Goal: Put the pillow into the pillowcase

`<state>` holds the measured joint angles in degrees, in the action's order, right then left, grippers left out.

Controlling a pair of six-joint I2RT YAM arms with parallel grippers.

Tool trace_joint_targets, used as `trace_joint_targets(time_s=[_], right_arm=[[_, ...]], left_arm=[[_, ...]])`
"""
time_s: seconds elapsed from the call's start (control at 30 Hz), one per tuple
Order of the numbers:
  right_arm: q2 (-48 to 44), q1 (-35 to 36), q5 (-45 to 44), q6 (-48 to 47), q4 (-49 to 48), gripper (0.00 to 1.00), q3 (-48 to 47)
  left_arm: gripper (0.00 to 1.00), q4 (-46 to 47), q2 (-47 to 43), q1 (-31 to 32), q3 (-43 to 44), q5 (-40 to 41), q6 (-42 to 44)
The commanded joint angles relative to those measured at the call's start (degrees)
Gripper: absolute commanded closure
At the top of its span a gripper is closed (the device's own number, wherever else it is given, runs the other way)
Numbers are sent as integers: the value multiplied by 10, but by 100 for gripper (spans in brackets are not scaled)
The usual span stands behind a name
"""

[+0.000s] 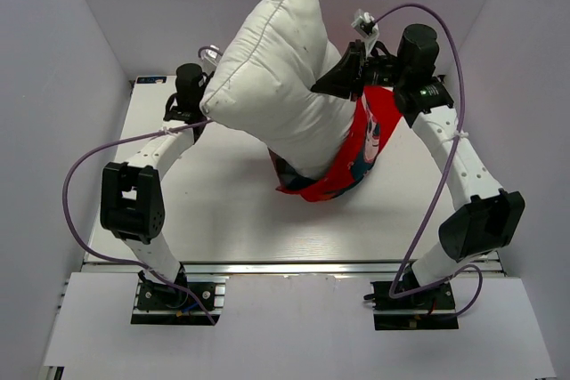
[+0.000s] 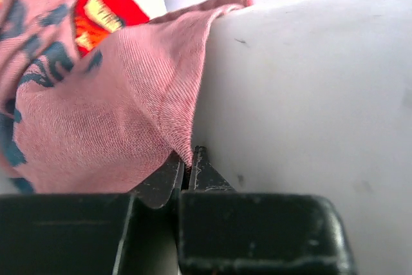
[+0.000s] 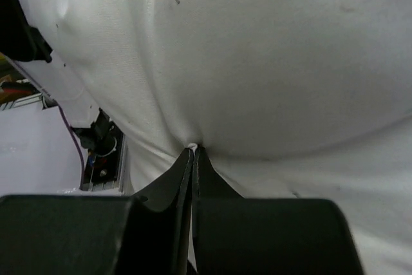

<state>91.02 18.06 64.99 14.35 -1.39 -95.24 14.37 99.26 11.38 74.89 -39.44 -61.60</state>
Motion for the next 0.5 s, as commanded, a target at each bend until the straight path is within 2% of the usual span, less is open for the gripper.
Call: trace_joint_targets(time_s=[0.0,0.23,0.27,0.33,0.37,0.47], right_arm=[[-22,-2,71,-60,67,100,21],[-67,-8,99,-31,25,100,63],[-68,-6,73,3,-10,100,66],[-54,-1,30,22,-17,100,59],[-45,9,-17,17,8,100,45],[38,48,-68,-3,85,100,-34]], left_arm=[[100,47,-32,-13,44,-30,-15],[100,71,-21,-22,30,-53,-25],[100,78,-17,-22,31,-55,-30],[100,110,-11,-21,29,-61,-51],[100,123,-12,-21,25,-61,-60],[100,158,-20,-12,8,-58,-84]])
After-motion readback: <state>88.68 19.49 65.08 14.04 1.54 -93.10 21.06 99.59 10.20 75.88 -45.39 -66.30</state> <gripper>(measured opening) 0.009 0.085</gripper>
